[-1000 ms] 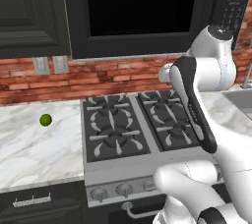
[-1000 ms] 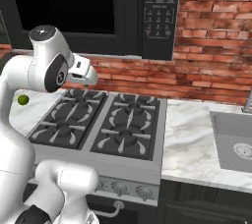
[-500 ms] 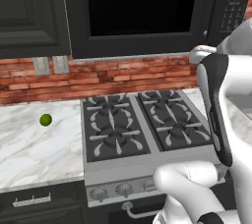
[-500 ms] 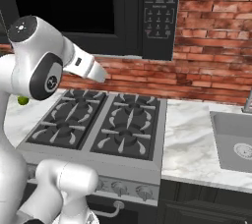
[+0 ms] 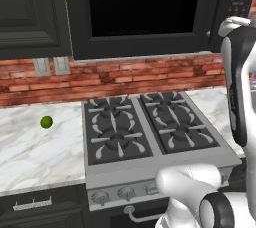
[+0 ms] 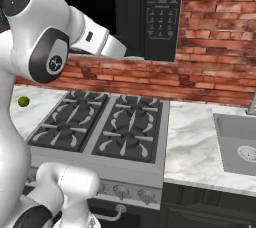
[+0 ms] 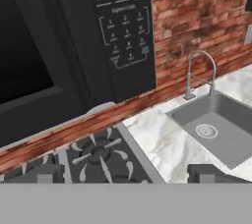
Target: Place the sponge inside the microwave to prepare for sanitizing.
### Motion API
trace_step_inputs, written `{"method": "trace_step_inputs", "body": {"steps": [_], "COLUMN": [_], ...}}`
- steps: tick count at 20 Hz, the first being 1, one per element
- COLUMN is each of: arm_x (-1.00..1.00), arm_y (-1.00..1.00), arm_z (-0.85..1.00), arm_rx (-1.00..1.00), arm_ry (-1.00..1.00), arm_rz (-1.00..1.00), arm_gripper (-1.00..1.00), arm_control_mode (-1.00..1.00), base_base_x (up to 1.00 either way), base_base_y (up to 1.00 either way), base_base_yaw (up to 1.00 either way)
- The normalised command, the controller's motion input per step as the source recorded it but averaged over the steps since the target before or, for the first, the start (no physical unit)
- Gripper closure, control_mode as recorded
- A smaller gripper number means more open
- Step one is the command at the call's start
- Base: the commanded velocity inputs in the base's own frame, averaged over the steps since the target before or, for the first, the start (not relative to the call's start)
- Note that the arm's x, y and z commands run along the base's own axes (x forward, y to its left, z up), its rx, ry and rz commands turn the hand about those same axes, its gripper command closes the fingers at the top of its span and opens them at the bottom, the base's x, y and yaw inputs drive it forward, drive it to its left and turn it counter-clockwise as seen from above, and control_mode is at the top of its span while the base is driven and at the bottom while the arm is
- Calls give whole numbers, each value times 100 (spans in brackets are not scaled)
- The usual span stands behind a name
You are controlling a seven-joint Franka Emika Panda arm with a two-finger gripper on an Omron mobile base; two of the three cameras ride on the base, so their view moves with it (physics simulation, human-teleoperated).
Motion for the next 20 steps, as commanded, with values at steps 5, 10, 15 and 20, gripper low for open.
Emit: {"method": "trace_step_inputs", "body": {"steps": [5,10,15,20], "arm_x": [11,51,42,56], "arm_y": [-46,-32,-1,10], "arm_z": [-8,-1,7,2], "arm_rx": [-1,0,-1,0], "arm_ry": [-3,0,0,0], "arm_rz": [-1,14,15,14], "arm_gripper": [-100,-100,-100,-100], "arm_control_mode": [-100,-100,-100,-100], "base_base_x": [0,0,0,0], "base_base_y": [0,0,0,0], "base_base_yaw": [0,0,0,0]}}
